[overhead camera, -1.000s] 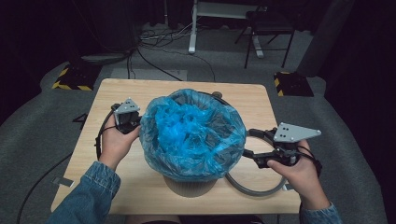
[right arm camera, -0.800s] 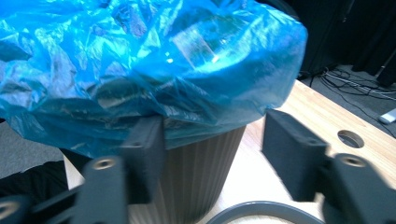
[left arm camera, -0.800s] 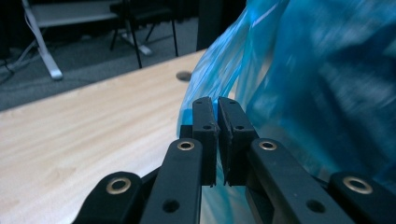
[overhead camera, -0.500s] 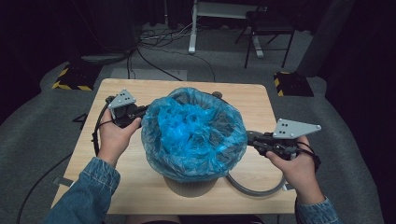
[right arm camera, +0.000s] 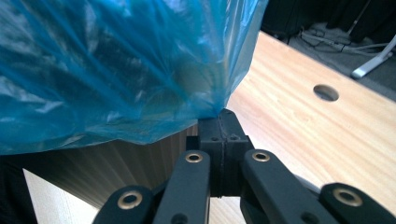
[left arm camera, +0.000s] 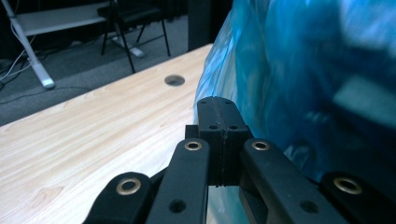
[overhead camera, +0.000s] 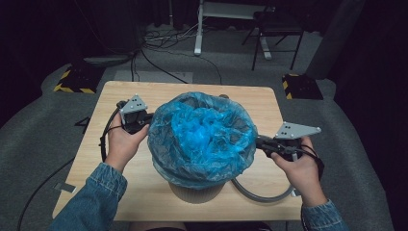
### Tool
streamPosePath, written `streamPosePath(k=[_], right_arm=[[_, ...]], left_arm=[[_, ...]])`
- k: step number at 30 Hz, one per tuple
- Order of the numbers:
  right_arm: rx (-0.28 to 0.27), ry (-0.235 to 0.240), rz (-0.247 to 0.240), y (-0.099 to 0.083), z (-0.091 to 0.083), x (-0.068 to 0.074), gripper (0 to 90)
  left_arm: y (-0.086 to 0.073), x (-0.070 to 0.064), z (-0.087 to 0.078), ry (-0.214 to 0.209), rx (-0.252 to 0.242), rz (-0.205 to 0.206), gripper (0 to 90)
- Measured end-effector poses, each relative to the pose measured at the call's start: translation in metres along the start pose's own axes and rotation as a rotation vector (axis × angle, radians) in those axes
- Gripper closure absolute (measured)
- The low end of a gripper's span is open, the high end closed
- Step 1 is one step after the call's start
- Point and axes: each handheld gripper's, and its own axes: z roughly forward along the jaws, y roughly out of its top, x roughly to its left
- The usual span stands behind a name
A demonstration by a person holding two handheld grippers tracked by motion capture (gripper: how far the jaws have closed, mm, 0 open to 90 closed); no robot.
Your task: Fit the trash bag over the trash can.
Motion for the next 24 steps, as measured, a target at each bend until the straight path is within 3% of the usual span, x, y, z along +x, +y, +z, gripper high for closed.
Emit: streamPosePath(k=[9, 15, 17, 19, 23, 24], right_arm=[[0.016, 0.013, 0.019, -0.004, 0.017, -0.002, 90.0], [0.129, -0.004, 0.039, -0.021, 0.037, -0.006, 90.0], [0.121, 0.007, 0.049, -0.026, 0.038, -0.006, 90.0], [0.074, 0.018, 0.054, -0.025, 0.031, -0.004, 88.6], [0.003, -0.014, 0.02, -0.02, 0.011, -0.003, 45.5], [-0.008, -0.023, 0.004, -0.018, 0.006, -0.001, 38.7]], left_arm=[[-0.023, 0.008, 0.0, 0.003, 0.04, -0.037, 90.0], [-0.029, 0.009, -0.015, 0.004, -0.005, -0.056, 90.0], [-0.031, 0.009, -0.023, 0.005, -0.047, -0.069, 79.1], [-0.032, 0.009, -0.032, -0.002, -0.062, -0.087, 74.3], [-0.034, 0.004, -0.05, -0.002, -0.075, -0.077, 63.7], [-0.035, 0.001, -0.054, -0.004, -0.078, -0.073, 61.4]])
